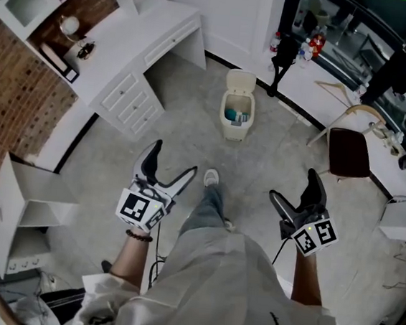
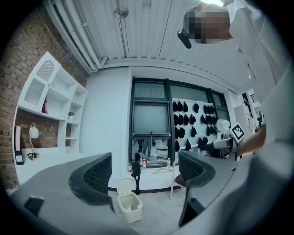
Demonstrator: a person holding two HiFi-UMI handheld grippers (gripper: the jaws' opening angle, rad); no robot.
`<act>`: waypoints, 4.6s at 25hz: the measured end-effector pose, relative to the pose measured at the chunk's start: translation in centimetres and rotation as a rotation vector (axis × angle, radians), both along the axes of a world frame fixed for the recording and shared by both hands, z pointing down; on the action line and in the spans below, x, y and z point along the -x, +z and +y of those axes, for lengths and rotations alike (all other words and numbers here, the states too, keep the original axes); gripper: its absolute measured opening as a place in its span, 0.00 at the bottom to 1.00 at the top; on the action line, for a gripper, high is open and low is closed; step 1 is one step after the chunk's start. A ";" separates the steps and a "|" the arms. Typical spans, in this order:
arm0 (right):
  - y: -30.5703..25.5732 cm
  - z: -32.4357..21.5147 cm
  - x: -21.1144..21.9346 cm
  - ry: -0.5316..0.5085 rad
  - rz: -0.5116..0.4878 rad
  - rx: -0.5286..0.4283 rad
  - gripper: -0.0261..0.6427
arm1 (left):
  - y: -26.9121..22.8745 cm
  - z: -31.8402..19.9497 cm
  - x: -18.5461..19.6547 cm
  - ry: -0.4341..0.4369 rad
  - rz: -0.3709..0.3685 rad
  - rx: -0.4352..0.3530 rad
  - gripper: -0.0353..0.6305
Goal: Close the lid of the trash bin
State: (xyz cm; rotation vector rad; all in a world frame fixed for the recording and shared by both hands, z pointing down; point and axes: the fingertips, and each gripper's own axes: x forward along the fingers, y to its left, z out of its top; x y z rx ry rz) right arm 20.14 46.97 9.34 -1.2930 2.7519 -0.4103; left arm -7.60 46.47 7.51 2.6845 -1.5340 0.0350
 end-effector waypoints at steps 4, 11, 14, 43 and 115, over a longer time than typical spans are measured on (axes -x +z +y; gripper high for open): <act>0.7 -3.6 0.5 0.008 0.009 0.012 0.92 | 0.8 -4.3 0.2 0.016 0.011 0.009 0.72; 0.8 -13.3 2.9 0.025 0.006 0.017 0.92 | 2.2 -14.2 1.5 0.059 0.008 0.026 0.71; 0.5 -17.6 4.2 0.042 0.002 0.011 0.92 | 2.6 -18.6 2.5 0.077 0.006 0.035 0.72; 7.4 -42.2 7.8 -0.024 0.122 0.104 0.91 | 10.8 -44.4 0.7 0.124 -0.006 0.159 0.71; 53.6 -70.8 9.3 -0.139 0.494 0.165 0.24 | 55.7 -69.8 -4.5 0.224 -0.354 0.226 0.24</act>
